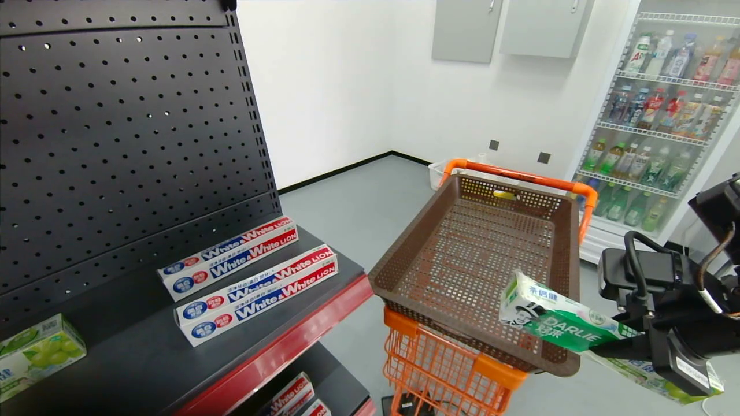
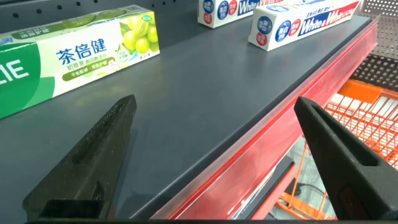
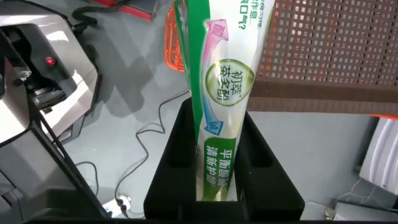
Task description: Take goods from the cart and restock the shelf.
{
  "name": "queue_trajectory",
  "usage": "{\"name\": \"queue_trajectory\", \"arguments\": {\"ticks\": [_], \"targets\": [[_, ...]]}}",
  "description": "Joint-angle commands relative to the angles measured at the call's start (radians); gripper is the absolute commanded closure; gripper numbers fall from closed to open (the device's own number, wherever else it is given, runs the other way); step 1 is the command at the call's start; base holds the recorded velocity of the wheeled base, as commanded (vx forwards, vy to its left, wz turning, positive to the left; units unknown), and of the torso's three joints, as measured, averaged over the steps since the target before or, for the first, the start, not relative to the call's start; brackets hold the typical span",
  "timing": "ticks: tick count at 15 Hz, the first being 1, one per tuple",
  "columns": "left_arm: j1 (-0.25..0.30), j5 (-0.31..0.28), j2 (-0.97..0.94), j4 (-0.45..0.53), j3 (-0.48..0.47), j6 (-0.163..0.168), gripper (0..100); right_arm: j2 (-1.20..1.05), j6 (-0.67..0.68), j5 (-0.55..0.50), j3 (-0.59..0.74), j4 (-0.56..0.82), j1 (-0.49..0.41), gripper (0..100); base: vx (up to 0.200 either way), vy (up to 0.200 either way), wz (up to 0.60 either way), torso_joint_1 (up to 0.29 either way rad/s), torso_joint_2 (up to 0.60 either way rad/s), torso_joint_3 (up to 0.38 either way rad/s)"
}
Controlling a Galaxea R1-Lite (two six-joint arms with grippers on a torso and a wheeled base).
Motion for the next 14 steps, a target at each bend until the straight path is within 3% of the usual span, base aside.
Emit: {"name": "queue_trajectory", "arguments": {"ticks": [1,5,7,9,10,14], "targets": [[0.0,0.001,0.0,0.0,0.0,0.0,0,0.005,0.0,0.014,0.002,-0.001,-0.002,100,0.0,0.0,0.0,0.0,0.0,0.0],[0.0,0.001,0.001,0.0,0.0,0.0,0,-0.006,0.005,0.019,0.015,-0.012,-0.009,100,0.0,0.0,0.0,0.0,0.0,0.0],[0.0,0.001,0.001,0.0,0.0,0.0,0,-0.017,0.003,0.014,0.071,-0.088,-0.006,100,0.0,0.0,0.0,0.0,0.0,0.0],[0.0,0.001,0.0,0.0,0.0,0.0,0,-0.026,0.005,0.016,0.21,-0.314,-0.009,100,0.0,0.0,0.0,0.0,0.0,0.0],[0.0,0.001,0.001,0.0,0.0,0.0,0,-0.041,0.019,0.022,0.245,-0.361,-0.011,100,0.0,0.0,0.0,0.0,0.0,0.0],[0.0,0.001,0.001,0.0,0.0,0.0,0,-0.05,0.085,0.016,0.256,-0.364,0.005,100,0.0,0.0,0.0,0.0,0.0,0.0]]}}
